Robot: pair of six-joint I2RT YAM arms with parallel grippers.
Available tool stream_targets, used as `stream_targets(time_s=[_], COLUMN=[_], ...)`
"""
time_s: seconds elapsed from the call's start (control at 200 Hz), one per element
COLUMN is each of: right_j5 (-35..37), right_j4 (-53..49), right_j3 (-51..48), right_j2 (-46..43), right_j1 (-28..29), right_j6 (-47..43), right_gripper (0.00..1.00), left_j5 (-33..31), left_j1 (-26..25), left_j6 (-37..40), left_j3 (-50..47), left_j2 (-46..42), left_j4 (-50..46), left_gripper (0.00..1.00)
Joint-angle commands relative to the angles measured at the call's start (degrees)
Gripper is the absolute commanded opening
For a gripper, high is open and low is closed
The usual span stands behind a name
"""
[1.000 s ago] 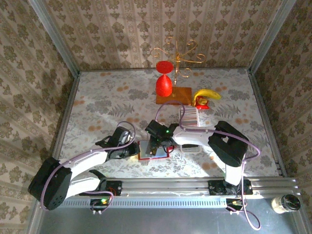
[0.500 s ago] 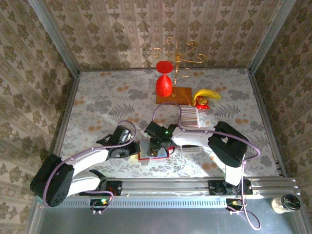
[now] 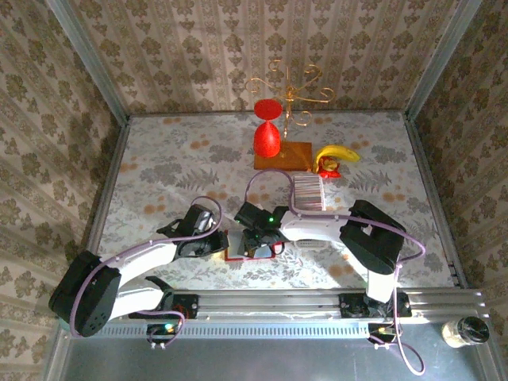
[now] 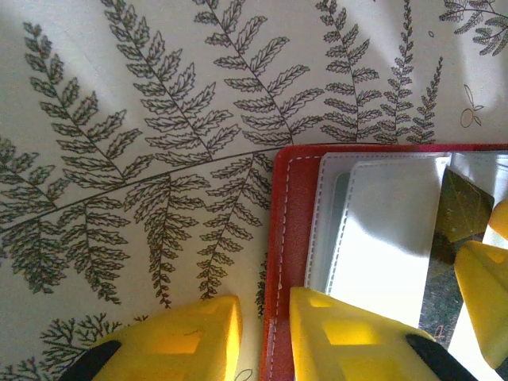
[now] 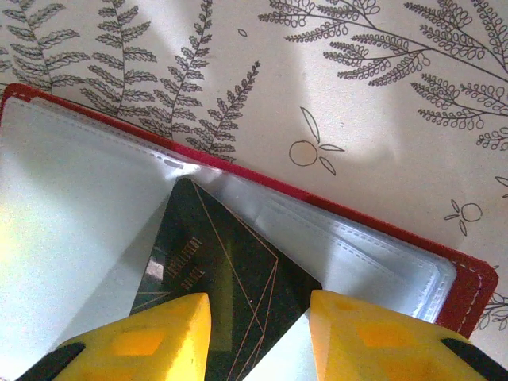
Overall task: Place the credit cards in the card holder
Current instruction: Insert the credit card into the card slot.
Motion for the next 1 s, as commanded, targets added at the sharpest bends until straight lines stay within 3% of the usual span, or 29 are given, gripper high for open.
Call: stream_targets(time_s=[0.0,0.26,0.705,0.995], right_j5=[-2.04,-3.82,-5.33,-0.39], right_j4=[0.86,5.2,15.87,5.68], right_j3=[-2.64,-1.85,-5.2,-6.18], right_j2=[-1.37,1.08,-2.65,-7.04], right_j1=[0.98,0.98,0.89,0.45], right_j6=[-0.35,2.33,8.36,13.78], right_gripper=[0.39,0.39,0.39,0.4], left_j5=[-0.23,0.55,0.53,0.18], left_j1=[0.3,0.3,0.3,0.31], left_j6=[-0.43,-0.57,-0.8,-0.66], left_j3=[-1.43,-2.21,-2.92,-3.63], left_j2=[1.72,1.56,0.46,-1.39], left_j4=[2.42,3.09,3.12,2.07], left_gripper=[0.25,0.24,0.24,0.24])
